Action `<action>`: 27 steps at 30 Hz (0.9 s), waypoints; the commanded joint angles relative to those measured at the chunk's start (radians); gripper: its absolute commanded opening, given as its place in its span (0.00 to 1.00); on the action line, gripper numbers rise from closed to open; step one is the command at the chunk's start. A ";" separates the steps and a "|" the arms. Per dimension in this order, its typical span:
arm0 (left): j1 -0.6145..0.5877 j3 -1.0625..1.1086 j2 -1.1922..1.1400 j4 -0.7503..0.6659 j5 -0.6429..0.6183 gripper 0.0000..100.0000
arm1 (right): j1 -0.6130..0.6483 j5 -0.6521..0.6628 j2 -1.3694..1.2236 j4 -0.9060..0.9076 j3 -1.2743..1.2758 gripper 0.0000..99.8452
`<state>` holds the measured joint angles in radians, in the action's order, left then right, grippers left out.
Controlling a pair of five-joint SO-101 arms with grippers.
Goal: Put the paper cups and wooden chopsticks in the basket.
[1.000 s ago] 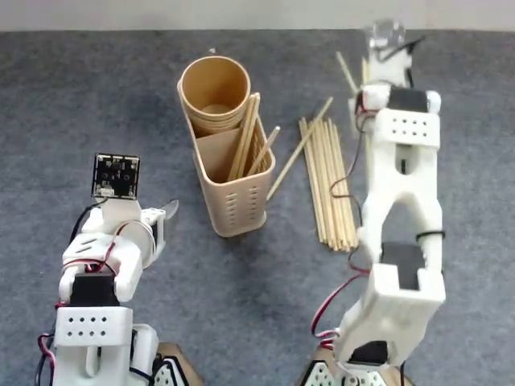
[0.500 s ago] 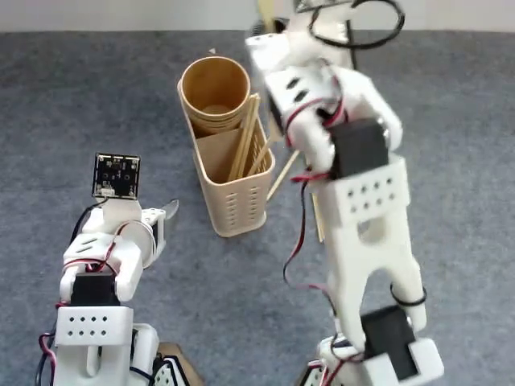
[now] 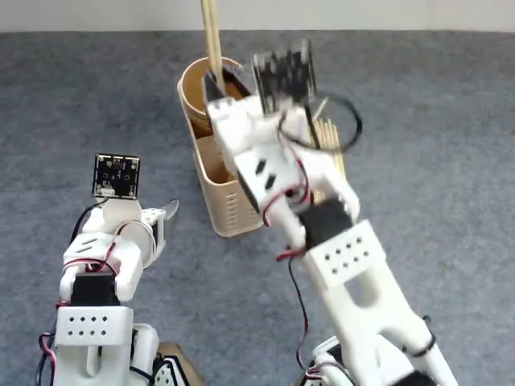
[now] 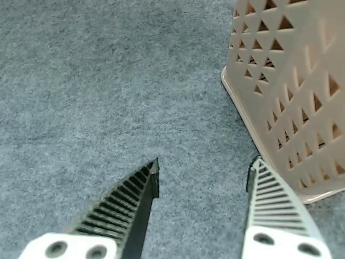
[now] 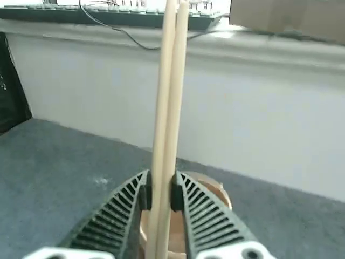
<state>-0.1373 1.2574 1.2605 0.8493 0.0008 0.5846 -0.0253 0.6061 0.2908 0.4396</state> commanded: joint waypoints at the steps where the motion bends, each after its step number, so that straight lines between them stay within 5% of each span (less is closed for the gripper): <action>1: 0.013 -0.002 0.008 -0.018 -0.009 0.26 | -0.021 0.049 0.154 -0.173 0.291 0.01; 5: 0.015 -0.002 0.008 -0.018 -0.009 0.26 | -0.027 0.097 0.188 -0.134 0.332 0.04; 11: 0.015 -0.002 0.008 -0.018 -0.009 0.26 | -0.027 0.109 0.245 -0.081 0.328 0.26; 14: 0.016 -0.002 0.008 -0.018 -0.009 0.26 | -0.028 0.109 0.266 -0.015 0.255 0.26; 18: 0.016 -0.002 0.008 -0.018 -0.009 0.26 | -0.050 0.109 0.255 0.203 0.030 0.26; 22: 0.016 -0.002 0.008 -0.017 -0.009 0.26 | -0.242 0.115 0.111 0.595 -0.298 0.26; 27: 0.018 -0.002 0.008 -0.017 -0.009 0.26 | -0.452 0.275 -0.295 0.952 -0.547 0.26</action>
<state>-0.1373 1.2574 1.2605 0.8493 0.0008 0.2839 0.1481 0.6061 0.9674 0.0882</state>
